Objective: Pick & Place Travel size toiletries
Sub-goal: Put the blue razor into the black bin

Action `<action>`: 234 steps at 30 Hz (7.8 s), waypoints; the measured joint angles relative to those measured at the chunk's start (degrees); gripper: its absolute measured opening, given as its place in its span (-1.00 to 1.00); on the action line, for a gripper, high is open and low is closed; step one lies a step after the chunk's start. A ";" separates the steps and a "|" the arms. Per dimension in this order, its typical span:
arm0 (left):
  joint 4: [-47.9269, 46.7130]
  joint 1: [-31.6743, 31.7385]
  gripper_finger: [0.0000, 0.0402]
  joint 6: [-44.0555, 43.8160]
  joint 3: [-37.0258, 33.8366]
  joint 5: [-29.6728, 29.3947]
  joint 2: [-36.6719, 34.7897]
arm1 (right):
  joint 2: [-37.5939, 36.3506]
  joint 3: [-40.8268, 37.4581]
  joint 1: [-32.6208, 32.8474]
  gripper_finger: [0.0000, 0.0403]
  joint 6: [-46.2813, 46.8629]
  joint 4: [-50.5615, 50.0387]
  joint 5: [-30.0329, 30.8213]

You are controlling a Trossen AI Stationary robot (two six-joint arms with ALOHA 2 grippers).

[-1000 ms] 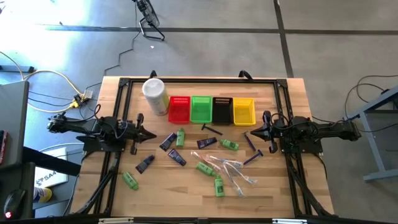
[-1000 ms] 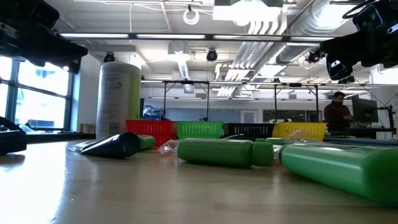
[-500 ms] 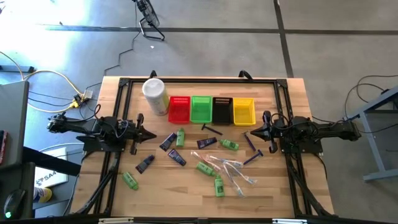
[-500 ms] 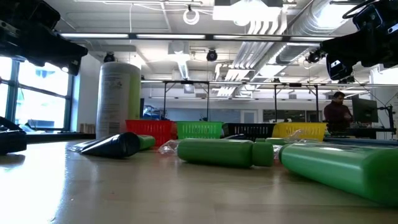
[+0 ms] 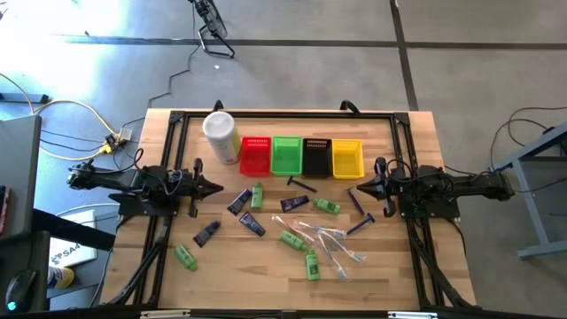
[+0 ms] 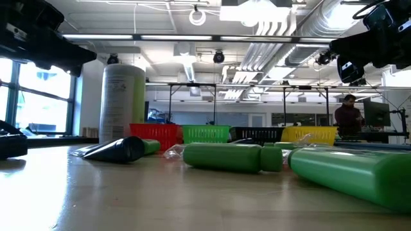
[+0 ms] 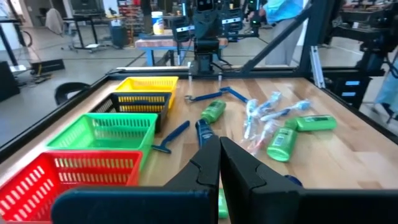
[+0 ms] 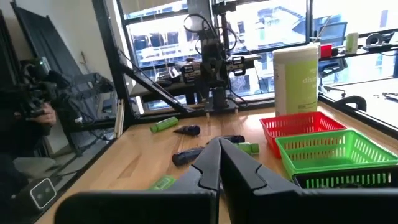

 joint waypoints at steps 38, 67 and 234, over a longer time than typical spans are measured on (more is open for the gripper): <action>0.00 0.00 -0.96 0.00 0.00 -0.65 0.01 | 22.01 8.87 0.13 -0.99 4.82 2.18 2.85; -0.04 -0.01 -0.96 -0.02 0.00 -0.63 0.00 | 45.27 23.30 0.15 -0.99 39.92 -33.07 3.41; -0.15 -0.01 -0.96 -0.23 -0.02 -0.63 0.00 | 78.86 35.58 6.86 0.07 54.05 -42.92 4.75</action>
